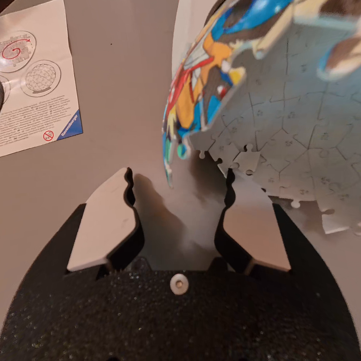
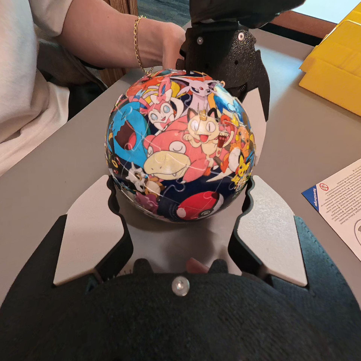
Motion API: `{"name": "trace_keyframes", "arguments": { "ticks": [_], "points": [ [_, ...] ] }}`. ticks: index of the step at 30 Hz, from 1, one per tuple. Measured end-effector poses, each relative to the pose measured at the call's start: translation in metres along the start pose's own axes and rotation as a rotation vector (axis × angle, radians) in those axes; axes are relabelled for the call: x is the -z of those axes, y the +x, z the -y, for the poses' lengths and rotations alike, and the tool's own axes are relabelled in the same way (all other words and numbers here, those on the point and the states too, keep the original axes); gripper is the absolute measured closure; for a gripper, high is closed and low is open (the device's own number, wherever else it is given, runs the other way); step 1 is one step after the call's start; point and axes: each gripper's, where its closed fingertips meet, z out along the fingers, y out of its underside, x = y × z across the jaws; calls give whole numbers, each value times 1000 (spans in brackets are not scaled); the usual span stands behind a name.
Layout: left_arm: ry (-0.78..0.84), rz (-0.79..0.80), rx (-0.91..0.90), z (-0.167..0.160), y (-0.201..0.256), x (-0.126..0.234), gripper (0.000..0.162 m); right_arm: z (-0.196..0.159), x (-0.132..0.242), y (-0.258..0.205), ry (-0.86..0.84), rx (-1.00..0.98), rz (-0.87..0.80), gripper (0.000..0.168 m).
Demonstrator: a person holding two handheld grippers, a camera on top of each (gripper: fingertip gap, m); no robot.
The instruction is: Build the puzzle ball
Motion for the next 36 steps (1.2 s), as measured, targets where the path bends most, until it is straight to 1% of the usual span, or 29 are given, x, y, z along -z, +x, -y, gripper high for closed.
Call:
{"name": "trace_keyframes", "arguments": {
  "ticks": [2, 5, 10, 17, 22, 24, 26, 29, 31, 32, 36],
  "points": [
    [-1, -3, -5, 0, 2, 1, 75, 0, 0, 0, -1, 0, 1, 43],
    [6, 0, 0, 0, 0, 2, 73, 1, -1, 0, -3, 0, 2, 43],
    [86, -42, 57, 13, 4, 7, 72, 1, -1, -1, -3, 2, 1, 43],
    [27, -29, -17, 11, 16, -6, 72, 3, -3, -1, 11, -3, 3, 43],
    [14, -54, -39, 11, 21, -6, 81, 3, -3, -1, 25, -14, 5, 43],
    [9, -109, -21, 9, 27, -7, 89, 3, -3, -1, 27, -16, 5, 43],
    [13, -174, -13, 9, 34, -7, 86, 3, -3, -1, 30, -18, 5, 43],
    [24, -111, -36, 11, 26, -7, 81, 3, -3, -1, 28, -16, 4, 43],
    [20, -66, 2, 10, 18, -7, 77, 2, -3, -1, 27, -17, 3, 43],
    [32, -67, 28, 10, 15, -6, 70, 2, -3, -1, 27, -17, 3, 43],
    [192, -110, 183, 27, 3, 10, 77, 2, -2, 0, 25, -16, 2, 43]
  ]
}}
